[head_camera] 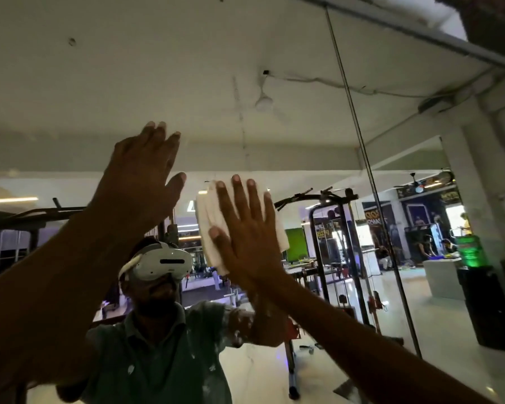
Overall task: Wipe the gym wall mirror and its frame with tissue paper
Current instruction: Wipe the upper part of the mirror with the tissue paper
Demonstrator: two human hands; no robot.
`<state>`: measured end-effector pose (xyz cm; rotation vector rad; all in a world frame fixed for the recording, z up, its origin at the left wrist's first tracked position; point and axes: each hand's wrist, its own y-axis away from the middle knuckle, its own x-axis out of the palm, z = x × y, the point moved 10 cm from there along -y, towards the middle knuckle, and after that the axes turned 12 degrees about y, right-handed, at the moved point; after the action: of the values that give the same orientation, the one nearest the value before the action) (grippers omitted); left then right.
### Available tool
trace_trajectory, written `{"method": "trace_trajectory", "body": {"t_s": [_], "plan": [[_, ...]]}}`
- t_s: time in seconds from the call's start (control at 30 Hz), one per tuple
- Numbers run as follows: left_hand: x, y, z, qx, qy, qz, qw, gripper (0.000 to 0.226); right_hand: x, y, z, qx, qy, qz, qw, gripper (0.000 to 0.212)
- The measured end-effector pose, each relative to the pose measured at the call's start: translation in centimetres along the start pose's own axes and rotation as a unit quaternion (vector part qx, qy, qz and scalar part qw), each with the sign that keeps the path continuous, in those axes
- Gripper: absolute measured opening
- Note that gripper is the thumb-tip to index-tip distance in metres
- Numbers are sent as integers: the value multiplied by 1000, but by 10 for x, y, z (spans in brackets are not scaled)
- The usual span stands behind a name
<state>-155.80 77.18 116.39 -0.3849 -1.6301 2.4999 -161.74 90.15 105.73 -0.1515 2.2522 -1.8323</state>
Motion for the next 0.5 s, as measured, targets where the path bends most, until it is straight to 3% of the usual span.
{"method": "trace_trajectory", "body": {"t_s": [0.1,0.17,0.23,0.27,0.3,0.33,0.37,0.43,0.5], "plan": [[-13,6,45,-22,-23,-6,999,69,4,-17,-59,-21,27,-4,999,73],[-10,12,92,-43,-101,-8,994,71,0,-37,-123,80,38,-11,996,71],[8,24,148,-72,-147,80,983,92,-2,-41,-174,255,13,-4,967,75],[16,32,166,-69,-165,113,977,150,-5,-36,-182,348,-1,-11,937,79],[8,38,163,-43,-177,60,981,113,-7,-31,-170,412,-7,-19,911,82],[4,40,163,-64,-186,47,979,116,-10,-27,-139,429,-1,-26,903,85],[-8,49,146,-17,-180,-20,983,92,-11,-27,-94,392,1,-29,919,84],[-24,50,129,-12,-142,-57,988,85,-8,-22,21,211,2,-22,977,76],[-36,49,110,12,-120,-45,992,78,-4,-8,90,61,-12,2,998,73]]}}
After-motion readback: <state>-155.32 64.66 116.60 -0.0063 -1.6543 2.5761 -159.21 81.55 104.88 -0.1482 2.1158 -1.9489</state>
